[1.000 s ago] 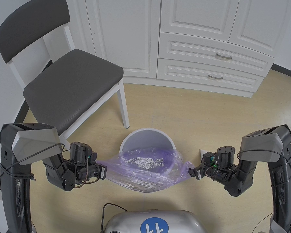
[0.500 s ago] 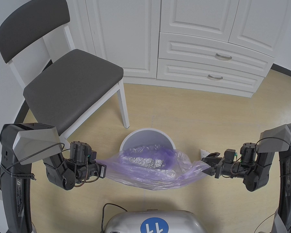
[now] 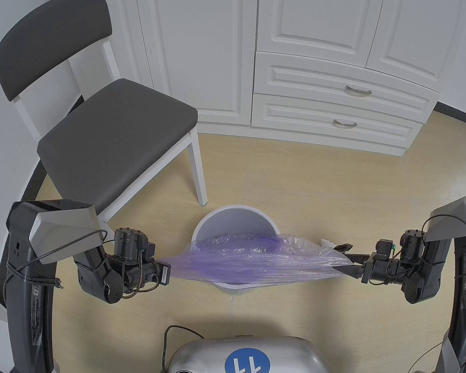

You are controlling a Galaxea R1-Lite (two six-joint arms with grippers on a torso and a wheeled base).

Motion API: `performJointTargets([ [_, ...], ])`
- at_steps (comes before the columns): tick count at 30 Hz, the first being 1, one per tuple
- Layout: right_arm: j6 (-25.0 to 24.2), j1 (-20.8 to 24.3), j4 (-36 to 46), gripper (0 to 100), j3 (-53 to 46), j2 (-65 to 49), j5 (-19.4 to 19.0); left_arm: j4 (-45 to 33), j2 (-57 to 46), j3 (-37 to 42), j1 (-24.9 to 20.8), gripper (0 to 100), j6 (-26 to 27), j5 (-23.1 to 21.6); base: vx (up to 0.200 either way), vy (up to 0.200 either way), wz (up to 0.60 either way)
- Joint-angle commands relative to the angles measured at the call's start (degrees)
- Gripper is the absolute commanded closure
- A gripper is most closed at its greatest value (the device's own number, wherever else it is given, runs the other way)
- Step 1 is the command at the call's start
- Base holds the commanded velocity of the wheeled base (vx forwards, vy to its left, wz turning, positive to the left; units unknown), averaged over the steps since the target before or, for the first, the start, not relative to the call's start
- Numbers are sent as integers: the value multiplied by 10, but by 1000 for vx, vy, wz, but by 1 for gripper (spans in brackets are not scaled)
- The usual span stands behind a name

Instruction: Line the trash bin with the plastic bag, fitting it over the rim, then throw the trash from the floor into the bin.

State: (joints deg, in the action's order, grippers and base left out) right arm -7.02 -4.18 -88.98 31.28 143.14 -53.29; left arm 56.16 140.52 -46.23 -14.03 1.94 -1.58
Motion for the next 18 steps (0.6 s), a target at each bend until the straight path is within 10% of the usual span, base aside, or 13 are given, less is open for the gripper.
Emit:
performJointTargets([
  [1,1,-6,-10,0,2,4,-2,-2,8,-3,2,100,0,1,0,0,0],
  [18,-3,-46,-10,0,11,-5,-33,-6,0,-1,8,100,1,1,0,0,0],
])
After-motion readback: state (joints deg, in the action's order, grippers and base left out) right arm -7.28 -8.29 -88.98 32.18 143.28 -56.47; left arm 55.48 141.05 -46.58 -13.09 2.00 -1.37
